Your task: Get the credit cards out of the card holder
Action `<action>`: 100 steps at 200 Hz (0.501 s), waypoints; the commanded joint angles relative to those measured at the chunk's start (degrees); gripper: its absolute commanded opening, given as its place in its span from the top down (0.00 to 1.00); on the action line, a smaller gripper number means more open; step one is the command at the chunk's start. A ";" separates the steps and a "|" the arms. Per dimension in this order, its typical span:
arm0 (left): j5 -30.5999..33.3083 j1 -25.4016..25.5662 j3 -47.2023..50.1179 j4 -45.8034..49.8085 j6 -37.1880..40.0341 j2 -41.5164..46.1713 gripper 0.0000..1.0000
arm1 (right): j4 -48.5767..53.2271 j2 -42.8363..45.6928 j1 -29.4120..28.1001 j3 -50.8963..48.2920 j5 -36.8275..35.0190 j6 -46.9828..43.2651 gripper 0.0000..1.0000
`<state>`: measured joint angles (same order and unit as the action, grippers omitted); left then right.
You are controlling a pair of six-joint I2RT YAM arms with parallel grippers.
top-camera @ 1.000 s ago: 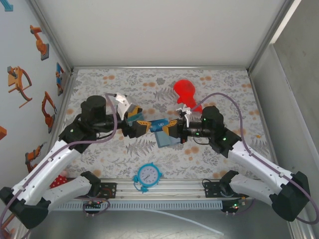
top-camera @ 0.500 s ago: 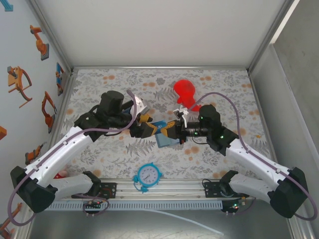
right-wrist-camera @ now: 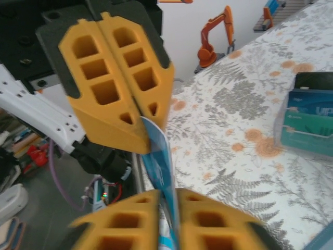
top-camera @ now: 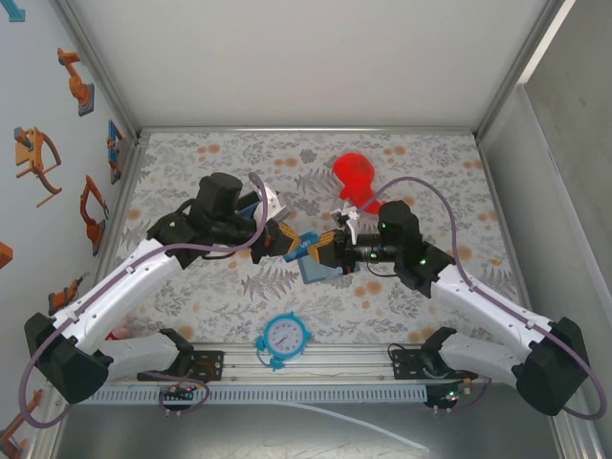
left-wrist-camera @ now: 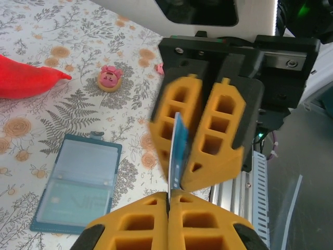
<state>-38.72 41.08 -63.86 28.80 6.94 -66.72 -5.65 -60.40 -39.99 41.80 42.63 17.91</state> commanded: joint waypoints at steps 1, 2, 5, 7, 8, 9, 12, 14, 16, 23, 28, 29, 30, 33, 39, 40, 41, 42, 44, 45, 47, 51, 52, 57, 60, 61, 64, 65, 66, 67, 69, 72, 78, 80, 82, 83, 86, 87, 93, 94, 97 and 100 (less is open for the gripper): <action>3.82 -0.33 0.46 -1.54 2.10 1.22 1.00 | 2.72 1.59 -0.18 2.48 -4.47 -1.84 0.60; 3.95 -0.36 0.56 -1.59 2.19 1.28 1.00 | 2.82 1.60 -0.18 2.49 -4.61 -1.92 0.60; 4.21 -0.44 0.76 -1.74 2.27 1.44 1.00 | 3.08 1.80 -0.18 2.49 -4.96 -2.03 0.58; 4.41 -0.53 0.84 -1.80 2.35 1.62 1.00 | 3.25 1.85 -0.18 2.50 -5.18 -2.03 0.57; 4.51 -0.59 0.93 -1.81 2.41 1.69 1.00 | 3.35 1.90 -0.18 2.50 -5.32 -2.06 0.57; 4.56 -0.66 1.01 -1.90 2.48 1.77 1.00 | 3.40 1.97 -0.18 2.54 -5.47 -2.12 0.56; 4.92 -0.72 1.13 -2.01 2.54 1.98 1.00 | 3.73 2.14 -0.18 2.58 -5.90 -2.24 0.55; 5.13 -0.80 1.35 -2.13 2.68 2.15 1.00 | 3.96 2.20 -0.18 2.58 -6.16 -2.30 0.54; 5.30 -0.93 1.43 -2.20 2.76 2.35 1.00 | 4.15 2.28 -0.18 2.58 -6.57 -2.34 0.54; 6.18 -1.27 2.04 -2.50 2.81 2.96 1.00 | 4.94 2.61 -0.18 2.67 -7.67 -2.53 0.51; 7.04 -1.58 2.42 -2.68 2.85 3.35 1.00 | 5.54 2.75 -0.18 2.75 -8.37 -2.73 0.50; 7.19 -1.60 2.51 -2.73 2.88 3.44 1.00 | 5.64 2.79 -0.18 2.75 -8.45 -2.76 0.50; 7.36 -1.70 2.64 -2.71 2.85 3.53 1.00 | 5.78 2.86 -0.18 2.76 -8.67 -2.82 0.49; 7.84 -1.90 2.88 -2.89 2.89 3.80 1.00 | 6.15 3.03 -0.18 2.84 -9.13 -2.94 0.48; 8.96 -2.32 3.43 -3.11 2.73 4.48 1.00 | 6.86 3.14 -0.18 2.92 -10.03 -3.07 0.47; 9.12 -2.41 3.49 -3.17 2.69 4.58 1.00 | 6.96 3.16 -0.18 2.97 -10.25 -3.07 0.47; 9.37 -2.45 3.62 -3.24 2.62 4.75 1.00 | 7.05 3.22 -0.18 3.00 -10.40 -3.11 0.46; 9.54 -2.61 3.68 -3.27 2.59 4.84 1.00 | 7.14 3.25 -0.13 3.01 -10.56 -3.13 0.46; 9.98 -2.77 3.79 -3.34 2.56 5.02 1.00 | 7.43 3.27 -0.17 3.06 -10.86 -3.19 0.46; 10.20 -2.85 3.90 -3.41 2.51 5.15 1.00 | 7.51 3.31 -0.17 3.09 -11.01 -3.17 0.45; 10.67 -3.07 4.06 -3.51 2.41 5.47 1.00 | 7.63 3.30 -0.18 3.17 -11.30 -3.22 0.45; 11.38 -3.54 4.42 -3.69 2.21 5.90 1.00 | 8.12 3.43 -0.18 3.20 -11.94 -3.30 0.44; 11.56 -3.68 4.52 -3.76 2.16 5.99 1.00 | 8.16 3.40 -0.18 3.24 -12.04 -3.27 0.44; 12.31 -4.24 4.76 -3.91 2.02 6.43 1.00 | 8.59 3.48 -0.18 3.36 -12.66 -3.31 0.43; 12.72 -4.70 4.93 -4.00 1.89 6.68 1.00 | 8.83 3.51 -0.18 3.42 -12.91 -3.29 0.43; 12.84 -4.83 4.99 -4.01 1.87 6.82 1.00 | 8.91 3.52 -0.18 3.44 -13.01 -3.26 0.43; 13.20 -5.12 5.14 -4.05 1.81 7.05 1.00 | 9.12 3.62 -0.16 3.50 -13.26 -3.24 0.43; 13.31 -5.21 5.18 -4.08 1.74 7.17 1.00 | 9.19 3.62 -0.17 3.53 -13.36 -3.28 0.42; 13.49 -5.35 5.25 -4.04 1.71 7.28 1.00 | 9.26 3.62 -0.13 3.54 -13.45 -3.30 0.43; 13.71 -5.46 5.24 -4.07 1.65 7.34 1.00 | 9.30 3.62 -0.11 3.50 -13.49 -3.31 0.42; 13.92 -5.76 5.34 -4.16 1.56 7.49 1.00 | 9.40 3.62 -0.16 3.54 -13.70 -3.21 0.42; 14.36 -6.16 5.54 -4.23 1.51 7.76 1.00 | 9.57 3.62 -0.18 3.63 -13.98 -3.18 0.42; 15.20 -6.91 5.76 -4.27 1.54 8.06 1.00 | 9.90 3.70 -0.19 3.70 -14.59 -2.95 0.42; 15.50 -7.09 5.87 -4.27 1.57 8.13 1.00 | 9.99 3.71 -0.14 3.72 -14.72 -2.92 0.41; 15.82 -7.38 5.96 -4.34 1.69 8.28 1.00 | 10.03 3.71 -0.12 3.72 -14.82 -2.83 0.41; 15.98 -7.49 5.99 -4.35 1.68 8.32 1.00 | 10.08 3.71 -0.15 3.73 -14.97 -2.85 0.41; 16.52 -7.77 6.17 -4.36 1.86 8.45 1.00 | 10.27 3.67 -0.18 3.73 -15.40 -2.84 0.40; 16.72 -7.90 6.23 -4.36 1.90 8.45 1.00 | 10.29 3.69 -0.18 3.73 -15.52 -2.81 0.40; 18.00 -8.40 6.42 -4.29 2.31 8.70 1.00 | 10.52 3.71 -0.18 3.64 -16.22 -2.66 0.38; 18.21 -8.48 6.49 -4.28 2.43 8.70 1.00 | 10.55 3.71 -0.13 3.64 -16.33 -2.60 0.38; 18.95 -8.74 6.58 -4.27 2.65 8.71 1.00 | 10.61 3.71 -0.17 3.56 -16.80 -2.54 0.37; 19.58 -9.04 6.63 -4.12 2.98 8.71 1.00 | 10.72 3.64 -0.18 3.55 -17.32 -2.49 0.36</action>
<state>-24.97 33.91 -58.33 25.93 8.21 -59.13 3.29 -57.93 -39.94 43.64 30.00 15.64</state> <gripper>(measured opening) 0.043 0.616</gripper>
